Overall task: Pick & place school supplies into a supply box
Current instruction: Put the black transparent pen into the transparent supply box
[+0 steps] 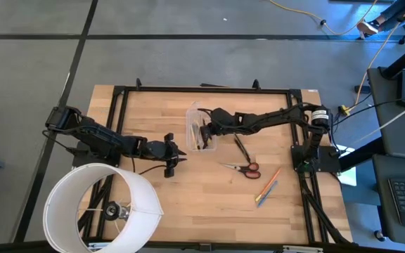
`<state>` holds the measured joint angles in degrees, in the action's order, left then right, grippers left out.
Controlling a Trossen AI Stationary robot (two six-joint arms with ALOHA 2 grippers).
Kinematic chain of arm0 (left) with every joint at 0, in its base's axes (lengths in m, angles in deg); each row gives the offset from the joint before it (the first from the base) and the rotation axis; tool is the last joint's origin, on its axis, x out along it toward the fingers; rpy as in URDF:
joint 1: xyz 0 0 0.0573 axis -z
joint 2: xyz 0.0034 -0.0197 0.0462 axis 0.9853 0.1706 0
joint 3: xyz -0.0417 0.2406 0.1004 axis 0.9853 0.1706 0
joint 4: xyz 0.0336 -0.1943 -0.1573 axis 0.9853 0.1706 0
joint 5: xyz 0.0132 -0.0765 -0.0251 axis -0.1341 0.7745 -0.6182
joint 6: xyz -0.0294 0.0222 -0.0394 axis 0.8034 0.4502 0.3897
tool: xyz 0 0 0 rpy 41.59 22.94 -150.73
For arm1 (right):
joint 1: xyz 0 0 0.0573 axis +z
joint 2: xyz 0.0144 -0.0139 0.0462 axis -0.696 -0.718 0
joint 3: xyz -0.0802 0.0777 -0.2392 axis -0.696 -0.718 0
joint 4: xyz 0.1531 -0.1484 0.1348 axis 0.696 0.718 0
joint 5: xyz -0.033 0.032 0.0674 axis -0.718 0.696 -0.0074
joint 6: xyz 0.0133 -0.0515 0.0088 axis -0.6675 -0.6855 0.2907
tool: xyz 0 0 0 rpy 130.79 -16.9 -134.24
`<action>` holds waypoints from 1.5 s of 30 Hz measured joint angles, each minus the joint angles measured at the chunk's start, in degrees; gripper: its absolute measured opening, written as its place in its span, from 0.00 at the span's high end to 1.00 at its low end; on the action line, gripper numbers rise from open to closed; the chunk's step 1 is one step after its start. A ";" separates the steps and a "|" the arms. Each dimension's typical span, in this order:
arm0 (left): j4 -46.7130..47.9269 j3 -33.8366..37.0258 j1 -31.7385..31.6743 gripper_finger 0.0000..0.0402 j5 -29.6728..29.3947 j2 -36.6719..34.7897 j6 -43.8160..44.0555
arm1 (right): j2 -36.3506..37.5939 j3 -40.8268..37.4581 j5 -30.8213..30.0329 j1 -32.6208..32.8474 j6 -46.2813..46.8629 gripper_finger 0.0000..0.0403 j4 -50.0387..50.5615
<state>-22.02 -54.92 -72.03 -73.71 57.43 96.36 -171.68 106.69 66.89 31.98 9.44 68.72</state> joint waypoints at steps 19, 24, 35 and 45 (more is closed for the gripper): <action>1.45 0.00 0.01 0.77 0.65 0.02 0.83 | 13.53 0.02 12.70 -1.29 -20.07 0.93 28.72; 1.42 0.00 0.02 0.78 0.59 0.02 0.83 | 17.23 0.02 2.51 1.69 -18.60 0.92 40.37; 1.33 0.00 0.00 0.77 0.48 0.02 -0.07 | 16.96 -0.04 2.39 6.61 -18.99 0.91 45.75; 1.33 0.00 0.01 0.78 0.46 0.02 -0.17 | 16.85 -3.22 1.81 6.85 -18.51 0.70 44.75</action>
<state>-20.69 -54.92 -72.03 -73.24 57.45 96.18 -154.82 103.46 68.70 38.83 -9.08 113.47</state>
